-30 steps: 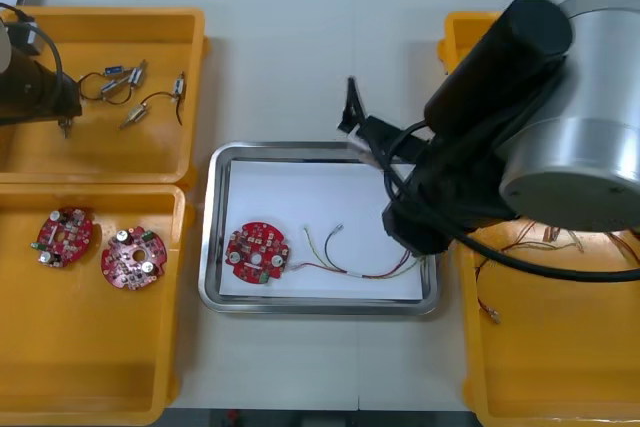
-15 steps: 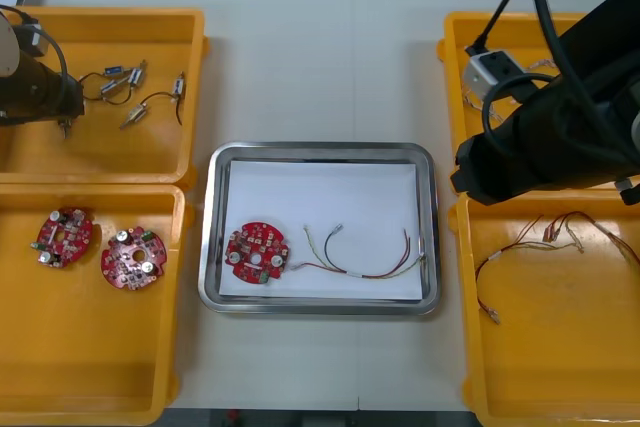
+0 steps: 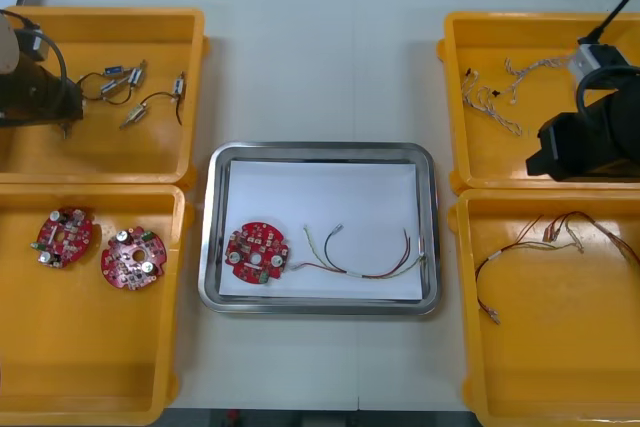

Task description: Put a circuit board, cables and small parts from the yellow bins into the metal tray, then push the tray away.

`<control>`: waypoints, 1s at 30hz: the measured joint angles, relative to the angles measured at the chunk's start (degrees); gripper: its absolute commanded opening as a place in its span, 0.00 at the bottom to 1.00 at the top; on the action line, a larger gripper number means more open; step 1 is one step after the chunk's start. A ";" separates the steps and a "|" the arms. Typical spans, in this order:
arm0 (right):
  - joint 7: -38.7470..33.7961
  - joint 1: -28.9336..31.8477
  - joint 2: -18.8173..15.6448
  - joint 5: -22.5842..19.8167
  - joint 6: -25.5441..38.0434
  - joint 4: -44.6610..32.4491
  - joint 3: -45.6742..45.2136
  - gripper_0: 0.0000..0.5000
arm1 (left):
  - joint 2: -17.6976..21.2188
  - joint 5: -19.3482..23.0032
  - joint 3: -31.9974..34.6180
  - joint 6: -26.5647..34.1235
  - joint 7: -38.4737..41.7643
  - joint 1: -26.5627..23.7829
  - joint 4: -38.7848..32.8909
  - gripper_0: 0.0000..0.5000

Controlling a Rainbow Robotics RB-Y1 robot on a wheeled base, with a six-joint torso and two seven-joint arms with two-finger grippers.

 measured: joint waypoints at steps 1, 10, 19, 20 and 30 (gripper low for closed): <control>-0.30 0.92 -0.05 0.32 0.00 0.34 -1.12 1.00 | 0.00 0.00 0.00 0.26 -0.79 0.00 0.00 0.90; -0.36 5.68 -0.07 1.99 0.00 3.76 -8.49 1.00 | 0.00 0.00 -0.01 0.73 -2.10 0.00 0.05 0.85; -1.07 5.73 -0.07 5.70 0.00 6.49 -9.61 1.00 | -0.01 0.00 -0.02 0.74 -2.10 -0.60 1.57 0.84; -1.71 5.73 -0.07 5.80 0.00 6.81 -9.61 1.00 | -0.01 0.00 -0.02 0.74 -2.10 -0.72 1.70 0.83; -2.91 4.96 -0.07 5.87 0.00 10.31 -9.59 1.00 | -0.02 -0.05 -0.02 0.74 -2.10 -0.84 1.81 0.20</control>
